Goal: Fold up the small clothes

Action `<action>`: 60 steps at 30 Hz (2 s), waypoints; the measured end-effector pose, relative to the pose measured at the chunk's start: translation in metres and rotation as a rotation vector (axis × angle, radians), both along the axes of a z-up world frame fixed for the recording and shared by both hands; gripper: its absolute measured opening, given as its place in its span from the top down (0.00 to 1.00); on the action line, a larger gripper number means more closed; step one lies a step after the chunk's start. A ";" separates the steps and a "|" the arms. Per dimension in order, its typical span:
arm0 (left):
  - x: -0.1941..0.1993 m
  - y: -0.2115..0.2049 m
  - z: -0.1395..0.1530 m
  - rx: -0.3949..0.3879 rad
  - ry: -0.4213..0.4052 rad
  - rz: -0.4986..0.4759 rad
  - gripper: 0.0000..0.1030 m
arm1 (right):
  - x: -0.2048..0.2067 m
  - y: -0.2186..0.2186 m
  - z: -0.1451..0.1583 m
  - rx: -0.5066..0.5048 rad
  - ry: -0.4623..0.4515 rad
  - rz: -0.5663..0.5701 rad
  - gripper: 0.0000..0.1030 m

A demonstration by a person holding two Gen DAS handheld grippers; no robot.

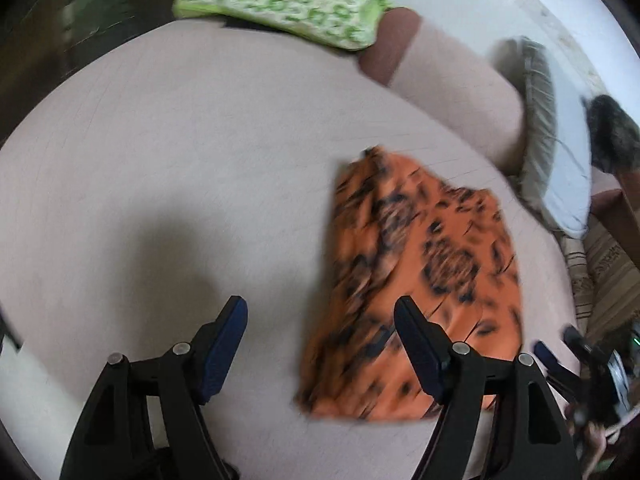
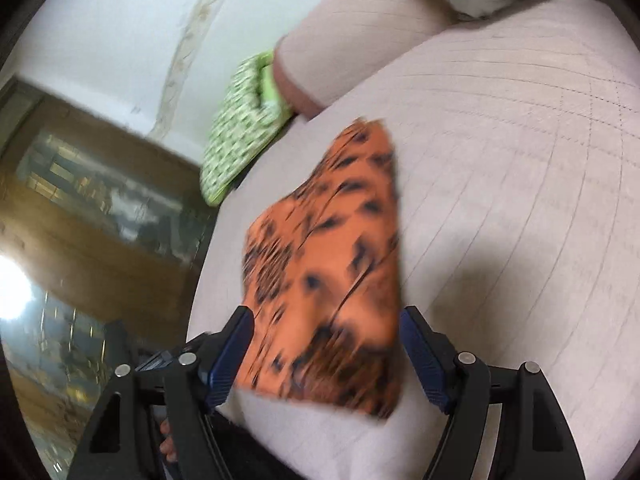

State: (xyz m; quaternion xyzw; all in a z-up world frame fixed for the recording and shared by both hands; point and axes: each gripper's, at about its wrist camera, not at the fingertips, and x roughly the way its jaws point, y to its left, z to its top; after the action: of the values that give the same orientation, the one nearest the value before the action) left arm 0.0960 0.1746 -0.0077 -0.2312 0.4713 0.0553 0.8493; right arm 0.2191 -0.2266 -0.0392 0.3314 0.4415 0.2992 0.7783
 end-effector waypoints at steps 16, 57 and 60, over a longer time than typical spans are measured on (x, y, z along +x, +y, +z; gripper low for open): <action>0.063 -0.003 -0.060 -0.063 0.042 -0.147 0.33 | 0.108 0.060 -0.044 0.030 0.143 0.114 0.63; 0.054 -0.032 -0.042 0.020 0.002 -0.234 0.77 | 0.082 0.101 0.018 -0.154 0.038 0.178 0.66; 0.053 -0.039 -0.027 -0.020 -0.023 -0.227 0.78 | 0.070 0.097 0.066 -0.229 -0.107 0.199 0.68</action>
State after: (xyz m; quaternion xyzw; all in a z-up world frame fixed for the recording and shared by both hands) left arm 0.1492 0.1358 -0.0345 -0.1853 0.4851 -0.0487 0.8532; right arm 0.2895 -0.1292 0.0269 0.1788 0.4614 0.3397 0.7999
